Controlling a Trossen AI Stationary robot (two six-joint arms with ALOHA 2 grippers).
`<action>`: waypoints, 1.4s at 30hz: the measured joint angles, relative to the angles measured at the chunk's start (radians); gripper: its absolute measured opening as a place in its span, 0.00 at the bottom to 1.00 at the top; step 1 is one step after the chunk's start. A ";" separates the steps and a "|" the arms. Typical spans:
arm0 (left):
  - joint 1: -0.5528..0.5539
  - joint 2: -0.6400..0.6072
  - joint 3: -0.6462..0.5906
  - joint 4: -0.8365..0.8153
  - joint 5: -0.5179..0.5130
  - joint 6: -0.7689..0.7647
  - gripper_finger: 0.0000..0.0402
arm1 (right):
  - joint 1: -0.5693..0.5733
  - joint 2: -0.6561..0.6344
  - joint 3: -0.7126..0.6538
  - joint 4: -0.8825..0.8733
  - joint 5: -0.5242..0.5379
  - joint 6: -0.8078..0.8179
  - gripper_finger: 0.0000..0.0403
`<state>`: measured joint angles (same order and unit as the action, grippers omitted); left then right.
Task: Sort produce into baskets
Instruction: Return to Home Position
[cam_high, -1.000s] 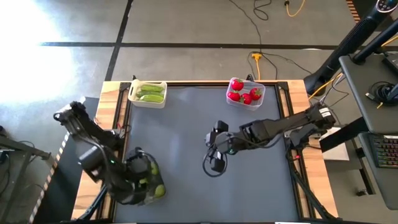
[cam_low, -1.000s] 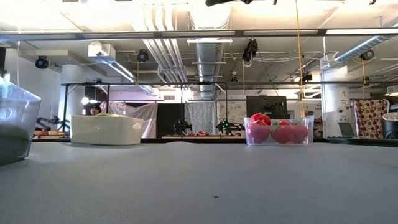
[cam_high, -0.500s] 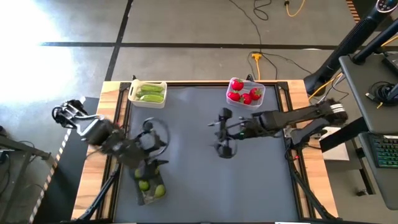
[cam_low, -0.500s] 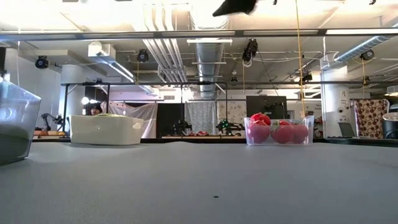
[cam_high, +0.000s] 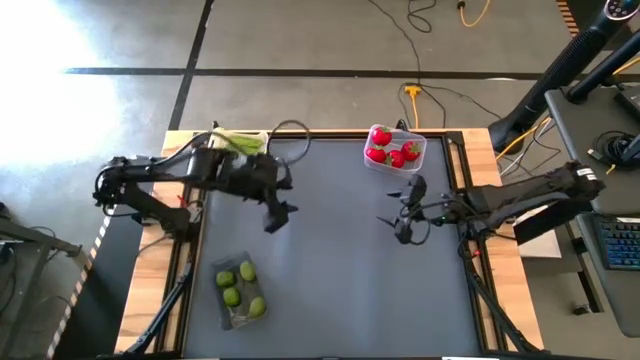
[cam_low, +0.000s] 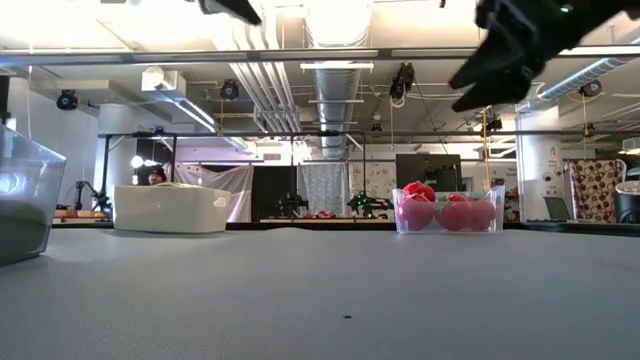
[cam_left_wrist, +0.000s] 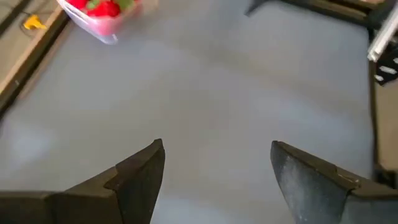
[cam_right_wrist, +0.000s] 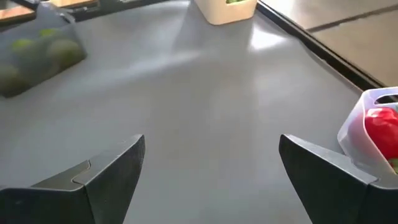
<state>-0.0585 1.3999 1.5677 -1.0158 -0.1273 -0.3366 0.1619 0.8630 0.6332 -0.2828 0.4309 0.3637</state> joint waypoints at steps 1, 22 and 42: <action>0.029 -0.002 -0.020 0.033 0.013 0.028 0.69 | 0.001 -0.026 -0.020 0.000 -0.001 -0.004 0.90; 0.309 -0.240 -0.631 0.739 0.405 0.133 0.69 | -0.035 -0.241 -0.193 0.251 -0.217 -0.453 0.90; 0.332 -1.057 -1.233 0.964 0.198 0.145 0.69 | -0.086 -0.858 -0.462 0.250 -0.328 -0.412 0.90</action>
<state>0.2731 0.3425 0.3343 -0.0519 0.0704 -0.1916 0.0757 0.0053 0.1711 -0.0331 0.1028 -0.0485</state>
